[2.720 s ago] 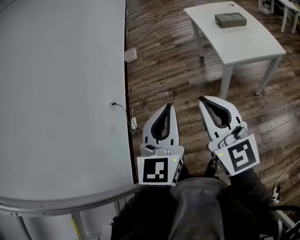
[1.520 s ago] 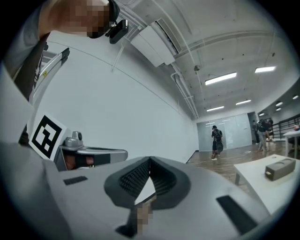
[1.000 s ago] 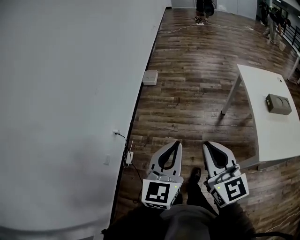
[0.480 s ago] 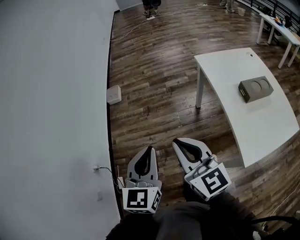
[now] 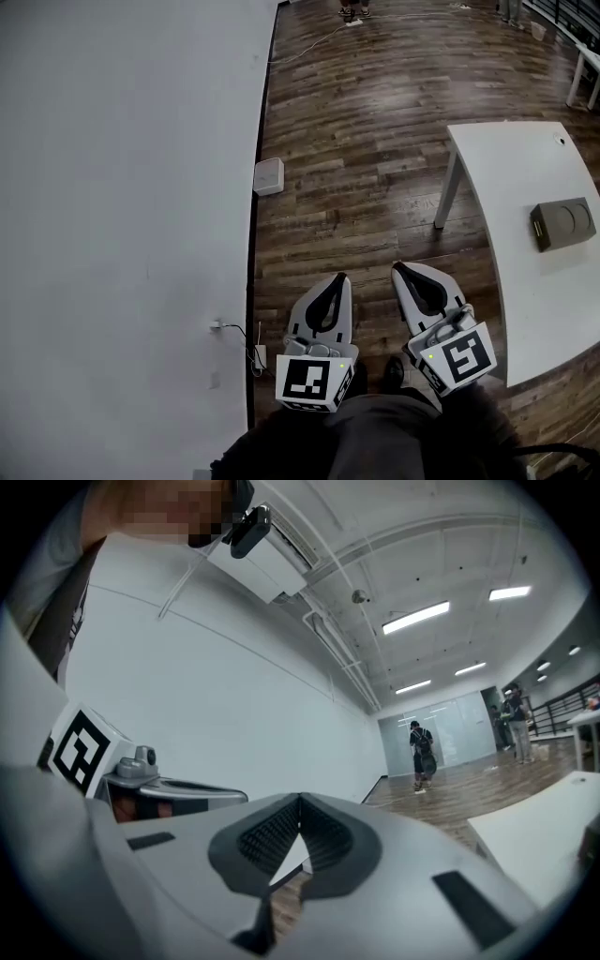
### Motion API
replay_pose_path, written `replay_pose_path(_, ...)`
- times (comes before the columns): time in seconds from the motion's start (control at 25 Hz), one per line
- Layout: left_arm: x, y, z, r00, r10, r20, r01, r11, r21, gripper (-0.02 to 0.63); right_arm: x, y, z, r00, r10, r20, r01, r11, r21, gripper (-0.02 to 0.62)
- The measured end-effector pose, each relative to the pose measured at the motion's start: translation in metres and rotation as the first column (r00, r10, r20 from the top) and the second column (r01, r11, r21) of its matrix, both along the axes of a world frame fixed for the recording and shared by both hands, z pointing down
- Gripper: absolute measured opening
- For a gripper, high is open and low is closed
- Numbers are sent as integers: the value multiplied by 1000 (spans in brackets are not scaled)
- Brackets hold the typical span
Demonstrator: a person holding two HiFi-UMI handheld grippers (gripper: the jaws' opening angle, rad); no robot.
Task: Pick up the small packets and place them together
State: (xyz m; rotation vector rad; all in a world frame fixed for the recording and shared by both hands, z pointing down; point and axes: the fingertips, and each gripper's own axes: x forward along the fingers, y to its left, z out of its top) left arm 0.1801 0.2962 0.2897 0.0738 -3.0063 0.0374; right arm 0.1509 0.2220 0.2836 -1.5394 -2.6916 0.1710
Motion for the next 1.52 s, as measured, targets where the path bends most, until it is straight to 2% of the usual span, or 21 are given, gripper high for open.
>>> replay_pose_path(0.28, -30, 43, 4, 1000, -20, -2, 20, 1000, 4, 3, -34, 44, 4, 1000, -25, 3, 25, 1000, 11, 5)
replay_pose_path(0.48, -49, 96, 1, 999, -35, 13, 35, 999, 7, 3, -54, 96, 5, 999, -35, 9, 35, 999, 16, 5)
replay_pose_path(0.68, -77, 146, 15, 998, -65, -23, 66, 997, 30, 3, -82, 150, 21, 997, -65, -50, 67, 997, 47, 5)
replay_pose_path(1.0, -118, 203, 14, 998, -57, 5, 57, 997, 57, 3, -120, 207, 16, 997, -73, -6, 73, 994, 78, 5)
replay_pose_path(1.28, -146, 234, 19, 1000, -9, 22, 7, 997, 79, 3, -142, 239, 20, 999, -38, 8, 37, 994, 99, 5)
replay_pose_path(1.52, -181, 207, 28, 995, 98, -14, -96, 992, 83, 3, -171, 213, 22, 999, 52, 2, -52, 993, 104, 5)
